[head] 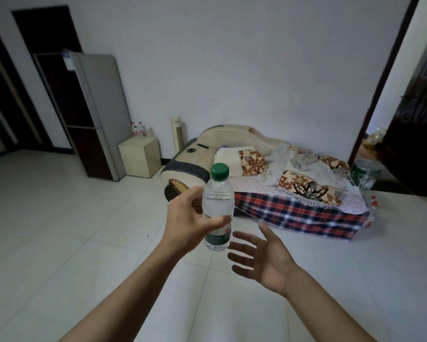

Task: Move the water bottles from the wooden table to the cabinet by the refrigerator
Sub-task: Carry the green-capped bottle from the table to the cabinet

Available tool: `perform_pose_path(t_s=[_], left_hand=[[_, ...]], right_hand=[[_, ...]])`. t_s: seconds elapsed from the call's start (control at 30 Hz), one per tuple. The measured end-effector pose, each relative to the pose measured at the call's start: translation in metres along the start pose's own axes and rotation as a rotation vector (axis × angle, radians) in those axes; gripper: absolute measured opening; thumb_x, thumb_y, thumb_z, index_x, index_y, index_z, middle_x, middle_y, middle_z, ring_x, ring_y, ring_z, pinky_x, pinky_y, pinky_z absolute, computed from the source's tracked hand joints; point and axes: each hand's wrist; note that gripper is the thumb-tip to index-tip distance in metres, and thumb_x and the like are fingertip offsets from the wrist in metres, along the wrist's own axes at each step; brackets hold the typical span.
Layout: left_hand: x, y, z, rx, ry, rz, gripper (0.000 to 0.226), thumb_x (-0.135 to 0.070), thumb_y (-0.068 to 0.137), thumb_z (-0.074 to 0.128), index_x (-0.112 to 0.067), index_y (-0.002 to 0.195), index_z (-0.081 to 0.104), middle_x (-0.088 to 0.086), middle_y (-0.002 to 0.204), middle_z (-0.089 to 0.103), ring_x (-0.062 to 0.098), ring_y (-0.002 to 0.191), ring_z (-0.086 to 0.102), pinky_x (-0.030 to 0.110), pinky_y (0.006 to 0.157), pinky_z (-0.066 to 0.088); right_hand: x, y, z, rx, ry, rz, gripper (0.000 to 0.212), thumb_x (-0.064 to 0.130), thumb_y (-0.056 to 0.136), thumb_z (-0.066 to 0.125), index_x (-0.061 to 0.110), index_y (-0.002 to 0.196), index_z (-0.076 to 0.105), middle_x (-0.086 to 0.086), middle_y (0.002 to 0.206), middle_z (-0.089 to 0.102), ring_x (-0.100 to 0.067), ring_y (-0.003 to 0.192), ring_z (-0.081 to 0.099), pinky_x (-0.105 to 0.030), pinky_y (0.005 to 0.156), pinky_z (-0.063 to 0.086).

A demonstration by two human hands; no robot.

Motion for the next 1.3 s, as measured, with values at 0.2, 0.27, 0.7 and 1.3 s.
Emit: perform_pose_path(t_s=[0.2, 0.27, 0.7, 1.3], left_hand=[[0.040, 0.032, -0.039, -0.068, -0.022, 0.006, 0.054, -0.024, 0.065, 0.091, -0.031, 0.113, 0.067, -0.021, 0.101, 0.070, -0.007, 0.098, 0.063, 0.009, 0.077, 0.052], [0.057, 0.047, -0.055, -0.083, -0.012, 0.016, 0.053, -0.027, 0.064, 0.091, -0.034, 0.110, 0.067, -0.021, 0.099, 0.070, -0.007, 0.096, 0.063, 0.009, 0.075, 0.052], [0.158, 0.139, -0.146, -0.178, -0.031, -0.019, 0.053, -0.028, 0.061, 0.093, -0.042, 0.102, 0.063, -0.019, 0.098, 0.070, -0.009, 0.092, 0.063, 0.008, 0.072, 0.051], [0.284, 0.348, -0.155, -0.286, 0.169, -0.164, 0.058, -0.039, 0.062, 0.091, -0.040, 0.111, 0.060, -0.023, 0.102, 0.066, -0.002, 0.097, 0.064, 0.020, 0.078, 0.057]], right_hand=[[0.015, 0.058, 0.049, 0.036, -0.123, 0.016, 0.070, 0.070, 0.087, 0.045, 0.014, 0.123, 0.067, -0.019, 0.131, 0.062, -0.034, 0.112, 0.059, -0.050, 0.103, 0.043], [0.017, 0.079, 0.068, 0.045, -0.141, 0.009, 0.070, 0.070, 0.087, 0.044, 0.014, 0.123, 0.068, -0.019, 0.132, 0.062, -0.034, 0.113, 0.058, -0.049, 0.103, 0.043], [0.037, 0.209, 0.184, 0.083, -0.165, 0.083, 0.073, 0.073, 0.086, 0.043, 0.014, 0.119, 0.071, -0.017, 0.124, 0.062, -0.035, 0.111, 0.056, -0.047, 0.097, 0.045], [0.142, 0.450, 0.238, 0.256, -0.181, 0.205, 0.070, 0.072, 0.087, 0.042, 0.016, 0.120, 0.068, -0.014, 0.124, 0.064, -0.035, 0.115, 0.057, -0.050, 0.089, 0.046]])
Point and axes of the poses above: each hand's wrist, its own y-axis towards the middle knuckle, its own z-axis out of the palm, x = y × z
